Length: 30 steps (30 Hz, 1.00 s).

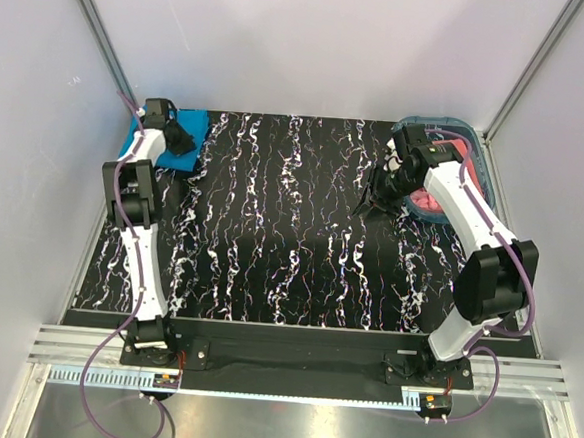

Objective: Fold and stack the t-shirts
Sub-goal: Neatly place the folded tshirt to the corner

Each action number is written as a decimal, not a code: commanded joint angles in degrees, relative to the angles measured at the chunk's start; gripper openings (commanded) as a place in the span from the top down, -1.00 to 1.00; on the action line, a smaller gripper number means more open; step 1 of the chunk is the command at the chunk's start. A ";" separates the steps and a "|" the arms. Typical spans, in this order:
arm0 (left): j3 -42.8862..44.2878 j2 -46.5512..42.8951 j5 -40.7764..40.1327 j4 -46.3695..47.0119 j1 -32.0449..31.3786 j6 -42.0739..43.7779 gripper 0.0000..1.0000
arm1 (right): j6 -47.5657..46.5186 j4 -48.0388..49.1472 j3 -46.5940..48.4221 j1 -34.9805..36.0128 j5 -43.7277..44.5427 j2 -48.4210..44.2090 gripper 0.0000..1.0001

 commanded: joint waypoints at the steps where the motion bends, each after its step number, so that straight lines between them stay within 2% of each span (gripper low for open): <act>1: 0.93 -6.15 0.67 -2.99 0.28 2.70 0.67 | -0.42 0.60 0.25 -0.26 -0.77 -3.73 0.15; 4: -3.02 -13.08 1.55 -1.85 -1.03 3.84 0.31 | -0.16 1.22 -0.89 -0.26 -0.60 -5.49 0.14; 5: -5.99 -15.19 1.73 -1.41 -2.17 4.11 0.11 | -0.07 1.39 -1.42 -0.34 -0.25 -6.80 0.13; 8: -12.49 -24.86 -0.89 -1.14 -5.94 5.16 -0.21 | -0.16 1.22 -4.06 -0.26 1.95 -9.52 0.10; 10: -16.28 -32.48 -2.22 -1.15 -8.41 5.60 -0.29 | -0.07 1.57 -7.38 -0.26 2.83 -11.02 0.09; 11: -18.22 -35.14 -2.83 -1.14 -11.20 5.69 -0.40 | 0.19 1.92 -8.88 -0.26 3.01 -12.77 0.08; 14: -26.04 -43.75 -4.41 -2.54 -17.70 6.48 -0.43 | 2.30 5.16 -16.26 -0.26 3.01 -17.95 0.06; 16: -33.77 -48.58 -5.03 -4.31 -21.32 6.40 -0.45 | 4.32 9.11 -22.91 -0.26 2.04 -21.12 0.05; 18: -40.53 -57.10 -6.61 -4.83 -26.59 5.79 -0.50 | 6.68 13.75 -27.24 -0.26 1.00 -26.31 0.03; 19: -48.48 -60.44 -6.27 -3.97 -29.74 5.08 -0.52 | 7.39 15.18 -31.36 -0.17 0.73 -27.98 0.01; 20: -52.39 -63.61 -5.74 -2.74 -31.08 4.38 -0.57 | 8.18 17.98 -33.22 -0.26 0.55 -30.95 -0.02; 21: -55.91 -70.69 -5.65 -1.42 -32.40 2.11 -0.60 | 9.76 19.22 -34.98 -0.17 -0.06 -32.38 -0.14; 22: -63.17 -73.89 -5.56 -1.15 -34.76 1.04 -0.67 | 10.47 20.54 -38.39 -0.17 -0.24 -33.61 -0.23; 23: -66.20 -77.66 -5.39 -0.27 -35.83 -0.97 -0.71 | 11.26 23.51 -40.26 -0.17 -0.85 -36.23 -0.30; 24: -69.62 -84.40 -4.86 0.00 -36.71 -1.95 -0.76 | 13.18 24.93 -42.01 -0.17 -1.29 -37.39 -0.46; 25: -72.35 -88.47 -4.77 -0.09 -38.20 -2.91 -0.80 | 14.07 26.34 -45.34 -0.17 -1.73 -38.53 -0.52; 27: -79.74 -95.95 -4.68 -1.05 -38.83 -6.16 -0.89 | 17.40 31.08 -48.78 -0.17 -3.05 -41.87 -0.68; 28: -81.68 -104.34 -4.42 -1.67 -38.83 -7.30 -0.90 | 18.29 32.40 -52.11 -0.08 -3.14 -42.93 -0.80; 30: -87.39 -112.81 -3.81 -3.86 -38.92 -10.46 -0.93 | 21.01 35.92 -55.55 0.09 -3.06 -47.05 -0.97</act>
